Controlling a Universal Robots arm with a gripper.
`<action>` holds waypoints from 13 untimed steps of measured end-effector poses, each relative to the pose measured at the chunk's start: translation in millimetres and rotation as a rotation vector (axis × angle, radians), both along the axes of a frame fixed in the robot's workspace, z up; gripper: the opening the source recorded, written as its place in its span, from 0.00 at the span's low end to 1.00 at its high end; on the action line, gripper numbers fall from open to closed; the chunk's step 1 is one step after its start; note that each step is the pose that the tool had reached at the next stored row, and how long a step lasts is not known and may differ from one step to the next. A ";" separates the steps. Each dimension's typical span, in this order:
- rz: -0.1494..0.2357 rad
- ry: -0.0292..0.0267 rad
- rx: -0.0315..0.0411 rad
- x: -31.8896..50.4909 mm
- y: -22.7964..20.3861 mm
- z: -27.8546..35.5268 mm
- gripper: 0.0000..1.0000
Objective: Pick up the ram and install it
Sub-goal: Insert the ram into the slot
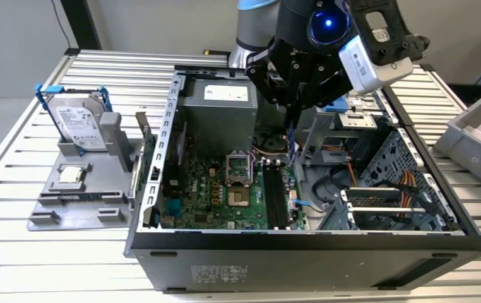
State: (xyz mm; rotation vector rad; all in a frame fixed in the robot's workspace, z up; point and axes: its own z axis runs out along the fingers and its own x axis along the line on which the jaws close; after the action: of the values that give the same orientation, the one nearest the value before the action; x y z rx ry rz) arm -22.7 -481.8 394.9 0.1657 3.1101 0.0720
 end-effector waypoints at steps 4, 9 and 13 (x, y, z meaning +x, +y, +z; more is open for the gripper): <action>-0.009 0.0000 -0.0004 0.0 0.0 -1.1 0.00; -0.010 0.0000 -0.0016 0.0 0.0 -1.8 0.00; -0.010 -0.0001 -0.0022 0.0 0.0 -3.3 0.00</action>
State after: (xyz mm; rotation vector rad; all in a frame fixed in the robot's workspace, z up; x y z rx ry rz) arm -22.6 -481.8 391.6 0.1807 3.1089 0.0685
